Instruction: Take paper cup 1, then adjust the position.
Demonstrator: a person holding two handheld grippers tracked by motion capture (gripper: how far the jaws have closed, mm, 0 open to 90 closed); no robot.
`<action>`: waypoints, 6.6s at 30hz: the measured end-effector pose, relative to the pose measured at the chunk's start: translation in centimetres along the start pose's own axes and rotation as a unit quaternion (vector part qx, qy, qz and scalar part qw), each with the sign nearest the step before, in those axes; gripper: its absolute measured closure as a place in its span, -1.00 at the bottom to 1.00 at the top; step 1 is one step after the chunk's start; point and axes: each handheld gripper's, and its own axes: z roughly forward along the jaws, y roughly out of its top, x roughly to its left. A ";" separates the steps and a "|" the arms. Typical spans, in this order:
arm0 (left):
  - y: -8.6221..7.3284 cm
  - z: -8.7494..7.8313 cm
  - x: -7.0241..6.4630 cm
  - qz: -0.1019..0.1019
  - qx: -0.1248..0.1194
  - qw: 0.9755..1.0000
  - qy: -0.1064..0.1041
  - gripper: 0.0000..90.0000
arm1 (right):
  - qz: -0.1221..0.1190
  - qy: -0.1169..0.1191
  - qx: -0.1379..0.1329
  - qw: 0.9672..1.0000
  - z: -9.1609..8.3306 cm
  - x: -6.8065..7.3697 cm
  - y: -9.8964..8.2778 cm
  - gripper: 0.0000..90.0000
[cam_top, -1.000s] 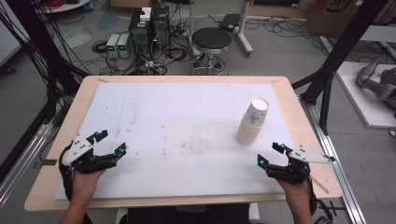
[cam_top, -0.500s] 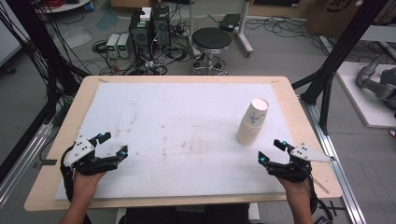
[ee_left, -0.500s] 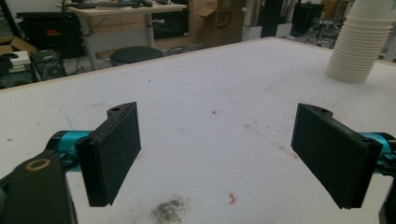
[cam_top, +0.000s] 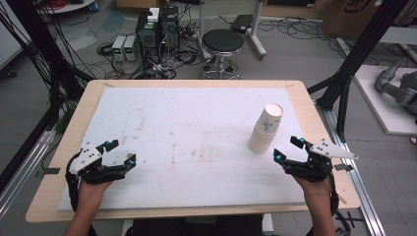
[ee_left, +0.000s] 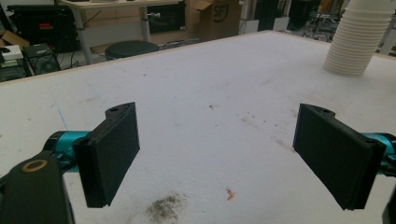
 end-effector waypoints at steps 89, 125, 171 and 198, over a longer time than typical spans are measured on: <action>-0.2 0.3 -0.1 -0.019 -0.005 0.999 -0.026 -0.67 | -0.046 -0.015 0.012 0.999 2.3 -1.8 15.1 -0.24; 0.2 -1.1 -1.7 -0.006 -0.031 0.998 -0.050 -0.70 | -0.092 0.166 0.058 0.980 6.2 6.2 6.9 -0.23; 0.0 1.2 -2.7 0.004 -0.003 0.994 -0.112 -0.71 | -0.091 0.217 0.076 0.969 9.9 7.1 4.3 -0.23; 3.1 8.2 -8.6 0.043 0.008 0.964 -0.261 -0.71 | -0.093 0.251 0.081 0.960 10.9 9.1 3.7 -0.24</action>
